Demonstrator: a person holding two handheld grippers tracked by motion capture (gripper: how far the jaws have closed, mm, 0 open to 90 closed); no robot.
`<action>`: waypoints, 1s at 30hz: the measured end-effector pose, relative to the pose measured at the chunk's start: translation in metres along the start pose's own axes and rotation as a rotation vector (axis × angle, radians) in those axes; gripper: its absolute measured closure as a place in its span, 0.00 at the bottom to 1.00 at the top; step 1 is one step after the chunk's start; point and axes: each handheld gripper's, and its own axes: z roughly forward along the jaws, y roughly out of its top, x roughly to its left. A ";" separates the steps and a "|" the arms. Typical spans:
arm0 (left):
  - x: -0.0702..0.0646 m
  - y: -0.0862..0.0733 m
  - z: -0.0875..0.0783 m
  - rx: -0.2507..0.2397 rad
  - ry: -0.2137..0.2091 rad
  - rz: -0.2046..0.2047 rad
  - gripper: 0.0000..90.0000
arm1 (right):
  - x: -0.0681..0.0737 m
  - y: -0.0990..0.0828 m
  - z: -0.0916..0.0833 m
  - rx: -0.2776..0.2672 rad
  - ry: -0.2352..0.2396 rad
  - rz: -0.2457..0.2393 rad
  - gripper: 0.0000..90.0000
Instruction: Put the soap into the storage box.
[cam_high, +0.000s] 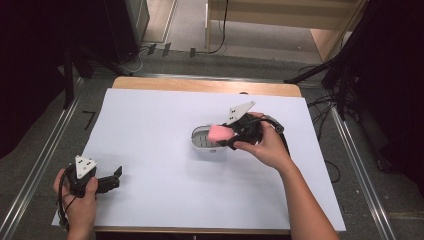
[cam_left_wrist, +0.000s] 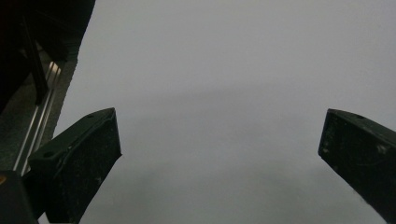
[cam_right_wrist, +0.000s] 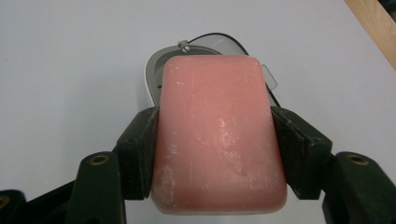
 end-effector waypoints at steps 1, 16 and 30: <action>0.000 0.000 0.000 0.000 0.001 0.001 0.00 | -0.001 0.002 0.003 0.002 0.012 -0.006 0.43; 0.000 0.000 0.000 0.004 0.000 0.000 0.00 | -0.009 0.008 0.019 -0.013 0.049 -0.045 0.43; 0.000 0.000 0.001 0.006 -0.001 0.001 0.00 | -0.011 0.007 0.029 -0.017 0.090 -0.033 0.43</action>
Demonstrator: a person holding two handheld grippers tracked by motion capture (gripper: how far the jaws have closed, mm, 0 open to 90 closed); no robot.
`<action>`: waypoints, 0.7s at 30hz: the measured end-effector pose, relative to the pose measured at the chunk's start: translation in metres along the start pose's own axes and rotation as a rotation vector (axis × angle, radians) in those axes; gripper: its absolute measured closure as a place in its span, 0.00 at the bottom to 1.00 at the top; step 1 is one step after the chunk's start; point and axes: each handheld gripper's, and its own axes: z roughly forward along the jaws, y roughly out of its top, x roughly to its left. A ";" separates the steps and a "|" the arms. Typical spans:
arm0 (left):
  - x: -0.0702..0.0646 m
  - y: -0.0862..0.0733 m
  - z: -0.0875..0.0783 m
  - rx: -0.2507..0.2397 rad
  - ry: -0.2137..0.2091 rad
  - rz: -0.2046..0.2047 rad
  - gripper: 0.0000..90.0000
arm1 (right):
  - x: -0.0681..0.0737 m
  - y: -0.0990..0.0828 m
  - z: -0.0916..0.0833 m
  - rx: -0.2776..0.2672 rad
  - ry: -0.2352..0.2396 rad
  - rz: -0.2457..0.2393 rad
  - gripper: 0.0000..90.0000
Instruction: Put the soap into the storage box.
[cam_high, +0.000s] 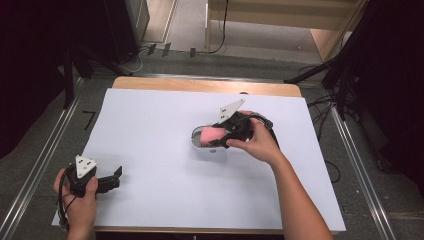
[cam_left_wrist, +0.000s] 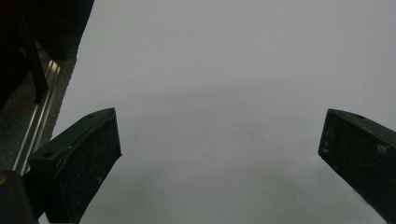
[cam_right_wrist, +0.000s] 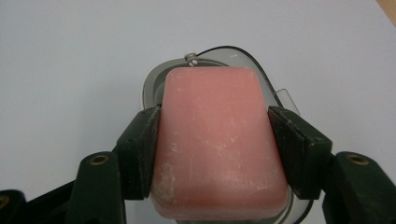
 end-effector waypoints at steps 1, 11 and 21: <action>0.000 0.000 0.000 0.000 0.000 0.000 0.00 | -0.001 0.000 0.001 0.002 -0.001 -0.005 0.43; 0.000 0.000 0.000 0.001 0.000 0.000 0.00 | -0.001 0.000 -0.006 -0.065 -0.008 0.080 0.41; 0.000 0.000 0.000 0.000 0.000 0.001 0.00 | 0.002 -0.018 -0.032 -0.121 -0.063 0.221 0.42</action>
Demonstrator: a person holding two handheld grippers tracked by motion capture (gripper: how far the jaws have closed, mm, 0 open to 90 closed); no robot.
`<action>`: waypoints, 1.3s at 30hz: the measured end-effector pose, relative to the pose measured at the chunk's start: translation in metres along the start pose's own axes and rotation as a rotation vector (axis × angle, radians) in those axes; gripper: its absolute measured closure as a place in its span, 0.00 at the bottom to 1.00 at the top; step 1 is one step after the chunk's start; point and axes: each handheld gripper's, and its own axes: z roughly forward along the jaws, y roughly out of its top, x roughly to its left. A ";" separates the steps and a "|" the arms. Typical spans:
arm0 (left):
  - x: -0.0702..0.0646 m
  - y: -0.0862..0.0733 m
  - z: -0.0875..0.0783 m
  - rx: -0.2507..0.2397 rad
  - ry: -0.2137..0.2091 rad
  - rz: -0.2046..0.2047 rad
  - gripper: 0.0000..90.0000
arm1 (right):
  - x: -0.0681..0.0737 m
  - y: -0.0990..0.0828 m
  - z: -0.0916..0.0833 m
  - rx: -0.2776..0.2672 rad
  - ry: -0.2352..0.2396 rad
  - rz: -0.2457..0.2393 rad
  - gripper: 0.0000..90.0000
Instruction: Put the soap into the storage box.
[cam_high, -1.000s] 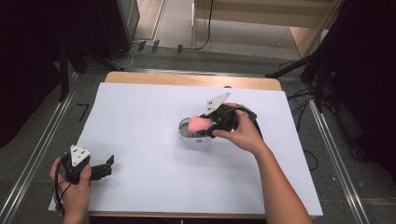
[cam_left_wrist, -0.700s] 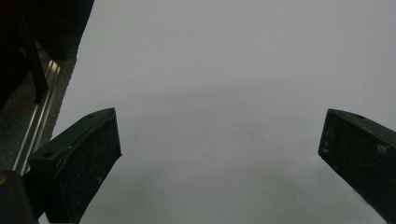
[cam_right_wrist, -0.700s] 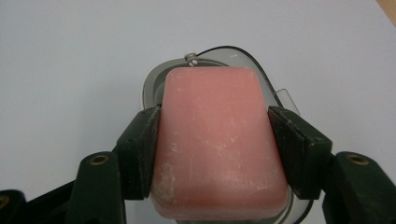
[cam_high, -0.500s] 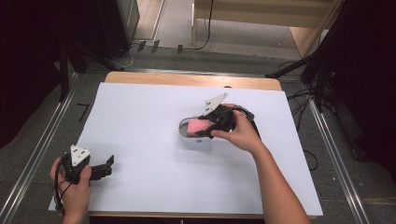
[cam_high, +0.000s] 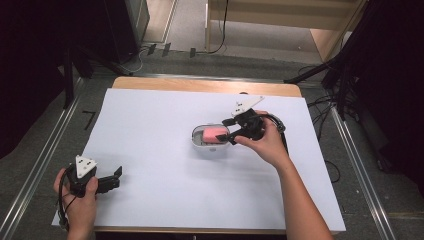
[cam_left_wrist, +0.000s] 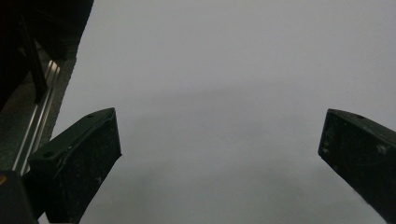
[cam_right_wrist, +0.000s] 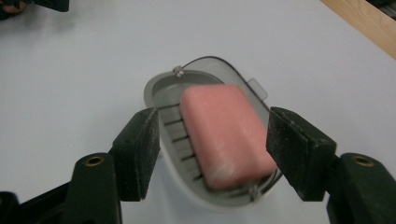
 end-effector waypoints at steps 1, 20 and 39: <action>0.000 0.000 0.000 0.000 -0.001 0.001 0.00 | 0.001 -0.004 -0.003 -0.001 -0.011 0.017 0.42; -0.001 0.000 0.000 0.002 0.004 0.005 0.00 | 0.015 -0.065 -0.036 -0.012 -0.182 0.208 0.32; -0.001 0.000 0.000 0.000 0.007 0.004 0.00 | 0.031 -0.095 -0.053 -0.028 -0.376 0.262 0.00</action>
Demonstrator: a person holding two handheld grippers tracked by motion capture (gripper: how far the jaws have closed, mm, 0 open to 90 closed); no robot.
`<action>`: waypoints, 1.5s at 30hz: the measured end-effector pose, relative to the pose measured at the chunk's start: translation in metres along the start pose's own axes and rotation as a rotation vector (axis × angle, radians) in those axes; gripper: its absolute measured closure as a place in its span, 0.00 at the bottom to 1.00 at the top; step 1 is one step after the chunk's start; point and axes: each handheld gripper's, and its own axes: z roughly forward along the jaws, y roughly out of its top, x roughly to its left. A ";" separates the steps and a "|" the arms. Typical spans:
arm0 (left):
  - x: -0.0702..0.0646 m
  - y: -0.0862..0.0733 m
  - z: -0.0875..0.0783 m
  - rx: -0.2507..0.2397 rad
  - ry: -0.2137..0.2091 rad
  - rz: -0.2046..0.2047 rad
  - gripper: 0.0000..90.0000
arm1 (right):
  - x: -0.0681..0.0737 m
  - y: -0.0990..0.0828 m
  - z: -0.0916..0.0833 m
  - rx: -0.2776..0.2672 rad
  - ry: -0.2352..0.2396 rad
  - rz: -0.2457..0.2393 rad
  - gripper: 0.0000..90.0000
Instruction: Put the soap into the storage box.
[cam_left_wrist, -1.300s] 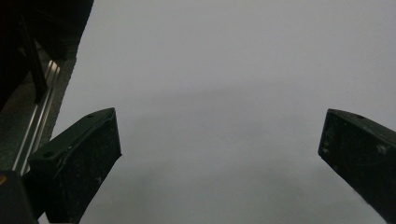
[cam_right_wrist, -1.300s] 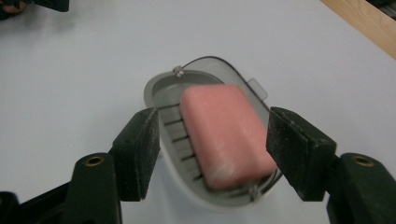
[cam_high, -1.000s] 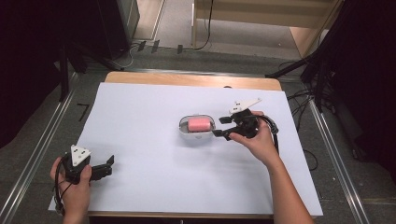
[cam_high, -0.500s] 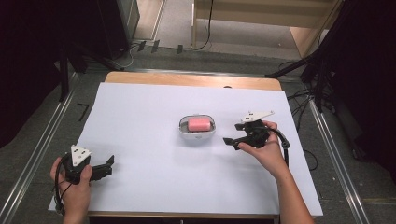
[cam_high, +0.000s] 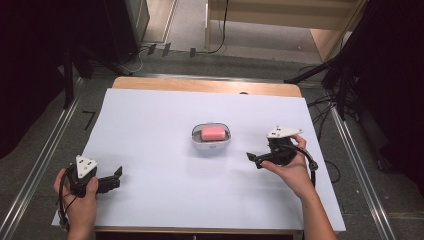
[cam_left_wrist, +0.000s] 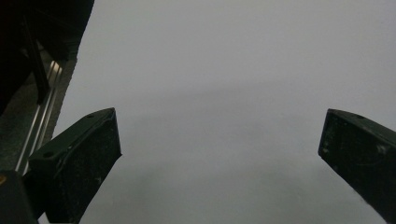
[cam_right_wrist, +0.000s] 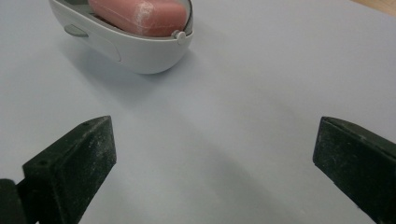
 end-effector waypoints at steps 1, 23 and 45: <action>0.000 0.000 0.000 0.001 0.000 0.001 0.00 | 0.001 -0.001 -0.001 -0.004 -0.005 0.007 0.00; 0.000 0.000 0.000 0.003 0.001 0.005 0.00 | -0.005 -0.040 -0.020 -0.007 -0.072 0.055 0.00; -0.001 0.000 0.000 0.002 0.004 0.009 0.00 | -0.013 -0.072 -0.034 -0.009 -0.108 0.100 0.00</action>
